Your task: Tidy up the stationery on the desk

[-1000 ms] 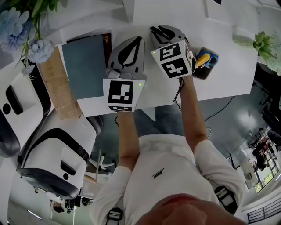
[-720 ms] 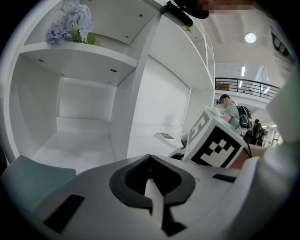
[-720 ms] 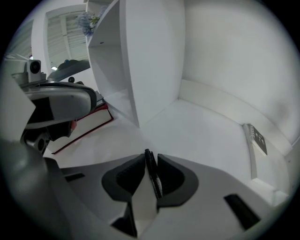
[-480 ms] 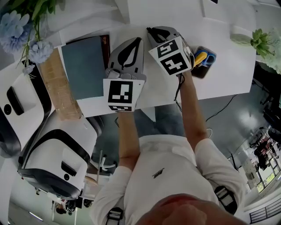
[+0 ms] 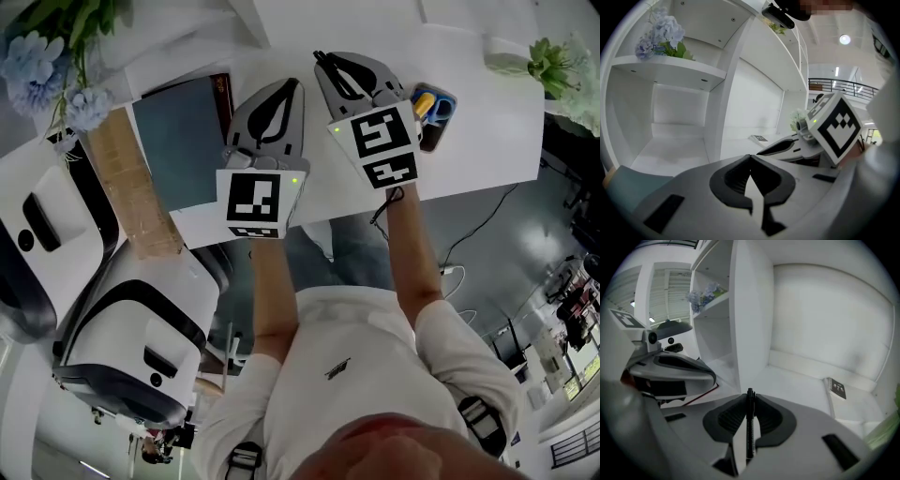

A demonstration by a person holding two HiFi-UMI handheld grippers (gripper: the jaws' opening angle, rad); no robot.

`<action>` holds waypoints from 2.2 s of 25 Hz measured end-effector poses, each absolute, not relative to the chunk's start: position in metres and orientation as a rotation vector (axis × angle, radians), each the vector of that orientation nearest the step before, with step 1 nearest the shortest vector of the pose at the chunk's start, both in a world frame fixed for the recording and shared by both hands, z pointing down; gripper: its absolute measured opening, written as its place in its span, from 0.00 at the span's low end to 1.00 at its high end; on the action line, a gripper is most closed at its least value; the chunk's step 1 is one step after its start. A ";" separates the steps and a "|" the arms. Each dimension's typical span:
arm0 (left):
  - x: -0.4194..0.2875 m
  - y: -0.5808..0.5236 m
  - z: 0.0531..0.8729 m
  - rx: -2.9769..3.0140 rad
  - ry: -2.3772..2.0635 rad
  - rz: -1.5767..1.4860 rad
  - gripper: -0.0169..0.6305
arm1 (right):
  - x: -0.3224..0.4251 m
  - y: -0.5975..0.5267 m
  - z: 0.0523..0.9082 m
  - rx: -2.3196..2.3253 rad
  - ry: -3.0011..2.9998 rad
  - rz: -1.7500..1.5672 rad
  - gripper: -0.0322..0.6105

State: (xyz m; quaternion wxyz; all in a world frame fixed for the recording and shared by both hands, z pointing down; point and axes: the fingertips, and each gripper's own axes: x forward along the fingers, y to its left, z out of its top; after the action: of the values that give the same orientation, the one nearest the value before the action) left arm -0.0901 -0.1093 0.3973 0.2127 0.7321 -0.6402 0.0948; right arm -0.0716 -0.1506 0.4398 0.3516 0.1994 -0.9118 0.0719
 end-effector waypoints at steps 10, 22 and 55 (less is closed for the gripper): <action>-0.060 -0.113 0.373 2.171 -1.675 0.287 0.03 | -0.036 -0.151 0.379 0.763 -2.481 0.213 0.12; -0.010 -0.117 0.347 2.321 -1.551 0.301 0.03 | 0.037 -0.154 0.334 1.058 -2.600 0.281 0.12; 0.103 -0.141 0.371 2.443 -1.326 0.355 0.03 | 0.148 -0.173 0.369 1.473 -2.738 0.390 0.12</action>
State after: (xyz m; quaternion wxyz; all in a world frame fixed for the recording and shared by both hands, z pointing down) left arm 0.1028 -0.1411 0.3710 0.1688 0.8592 -0.4665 0.1250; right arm 0.1480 -0.1727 0.3692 0.0040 0.4700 -0.8739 0.1243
